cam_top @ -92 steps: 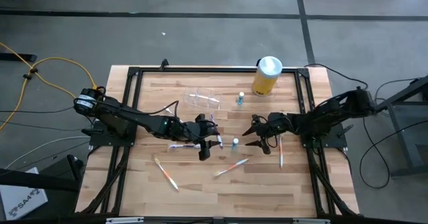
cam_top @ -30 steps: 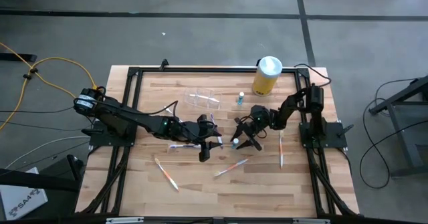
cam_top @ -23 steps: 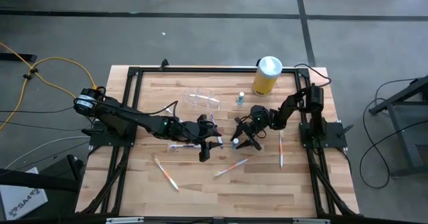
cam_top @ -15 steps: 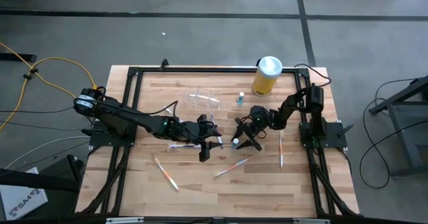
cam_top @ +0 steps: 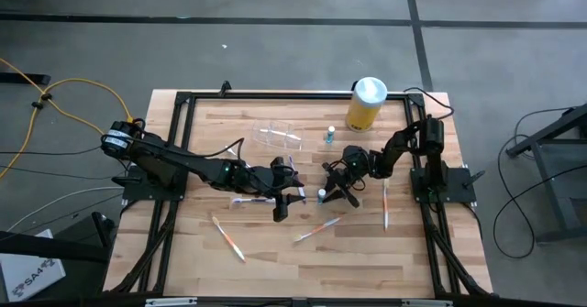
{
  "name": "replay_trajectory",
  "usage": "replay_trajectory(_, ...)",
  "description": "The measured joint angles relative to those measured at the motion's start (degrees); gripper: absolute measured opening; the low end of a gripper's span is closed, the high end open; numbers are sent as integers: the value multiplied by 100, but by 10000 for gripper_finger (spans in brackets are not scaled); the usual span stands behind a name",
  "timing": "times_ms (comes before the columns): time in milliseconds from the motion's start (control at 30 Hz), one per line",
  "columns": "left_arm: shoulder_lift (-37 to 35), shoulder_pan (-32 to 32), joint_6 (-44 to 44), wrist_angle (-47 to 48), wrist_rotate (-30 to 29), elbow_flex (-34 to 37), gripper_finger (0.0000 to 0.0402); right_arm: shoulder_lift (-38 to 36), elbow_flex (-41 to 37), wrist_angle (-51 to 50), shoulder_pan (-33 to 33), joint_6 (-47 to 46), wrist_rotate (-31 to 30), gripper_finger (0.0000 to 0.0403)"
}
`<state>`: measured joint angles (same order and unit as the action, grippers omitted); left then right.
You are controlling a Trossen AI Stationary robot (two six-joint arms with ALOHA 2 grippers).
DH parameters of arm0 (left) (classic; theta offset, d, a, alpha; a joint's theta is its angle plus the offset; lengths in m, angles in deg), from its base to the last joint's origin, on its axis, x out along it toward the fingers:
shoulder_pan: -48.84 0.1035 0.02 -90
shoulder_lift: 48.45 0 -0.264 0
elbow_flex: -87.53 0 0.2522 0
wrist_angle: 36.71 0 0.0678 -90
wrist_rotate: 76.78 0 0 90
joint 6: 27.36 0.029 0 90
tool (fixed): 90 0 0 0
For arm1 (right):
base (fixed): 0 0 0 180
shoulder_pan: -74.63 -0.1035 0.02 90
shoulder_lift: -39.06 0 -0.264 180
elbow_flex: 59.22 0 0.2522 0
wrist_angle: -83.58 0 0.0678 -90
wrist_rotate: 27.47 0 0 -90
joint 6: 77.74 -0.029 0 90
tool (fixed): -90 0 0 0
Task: Pick & Place toothbrushing station
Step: Put the bottom blue mouthwash into the transparent organizer
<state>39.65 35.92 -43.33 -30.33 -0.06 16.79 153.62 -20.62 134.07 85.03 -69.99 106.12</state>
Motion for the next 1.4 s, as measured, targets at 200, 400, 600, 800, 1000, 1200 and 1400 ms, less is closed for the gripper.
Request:
replay_trajectory(200,0,0,-17,0,0,0,174,0,0,-13,0,2,0,74)
replay_trajectory(400,0,-1,-81,0,-2,0,174,0,0,22,0,7,-16,70)
replay_trajectory(600,0,0,-521,0,-2,0,174,0,-2,125,0,7,-91,70)
replay_trajectory(800,117,0,-665,24,-259,0,174,0,0,235,0,-25,-312,69)
replay_trajectory(1000,645,202,-800,-53,-348,4,174,0,-2,325,-24,-75,-312,69)
replay_trajectory(1200,739,425,-812,-368,84,7,182,0,-2,332,-44,-180,-314,69)
replay_trajectory(1400,804,452,-709,-394,301,4,212,0,-2,377,-66,-163,-315,68)
